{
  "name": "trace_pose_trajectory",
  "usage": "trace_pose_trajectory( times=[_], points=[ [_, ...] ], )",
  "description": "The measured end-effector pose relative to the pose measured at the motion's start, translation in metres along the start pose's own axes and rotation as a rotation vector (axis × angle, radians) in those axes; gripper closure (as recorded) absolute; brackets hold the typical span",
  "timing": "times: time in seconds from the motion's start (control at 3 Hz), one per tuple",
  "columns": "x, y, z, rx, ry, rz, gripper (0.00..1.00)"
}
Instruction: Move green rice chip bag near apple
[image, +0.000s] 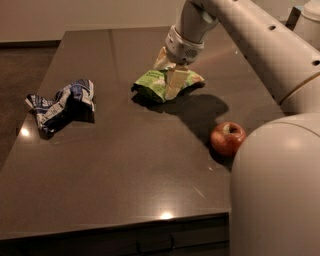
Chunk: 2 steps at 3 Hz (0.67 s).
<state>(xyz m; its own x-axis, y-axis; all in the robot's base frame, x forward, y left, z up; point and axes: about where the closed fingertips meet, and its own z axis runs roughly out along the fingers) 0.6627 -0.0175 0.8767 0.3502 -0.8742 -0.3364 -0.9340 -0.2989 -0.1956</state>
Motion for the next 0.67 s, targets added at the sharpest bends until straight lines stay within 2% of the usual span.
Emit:
trace_pose_trajectory(
  times=[0.33, 0.67],
  points=[
    [-0.002, 0.004, -0.005, 0.003, -0.001, 0.015, 0.65],
    [-0.007, 0.016, -0.019, 0.026, 0.022, 0.059, 0.88]
  ],
)
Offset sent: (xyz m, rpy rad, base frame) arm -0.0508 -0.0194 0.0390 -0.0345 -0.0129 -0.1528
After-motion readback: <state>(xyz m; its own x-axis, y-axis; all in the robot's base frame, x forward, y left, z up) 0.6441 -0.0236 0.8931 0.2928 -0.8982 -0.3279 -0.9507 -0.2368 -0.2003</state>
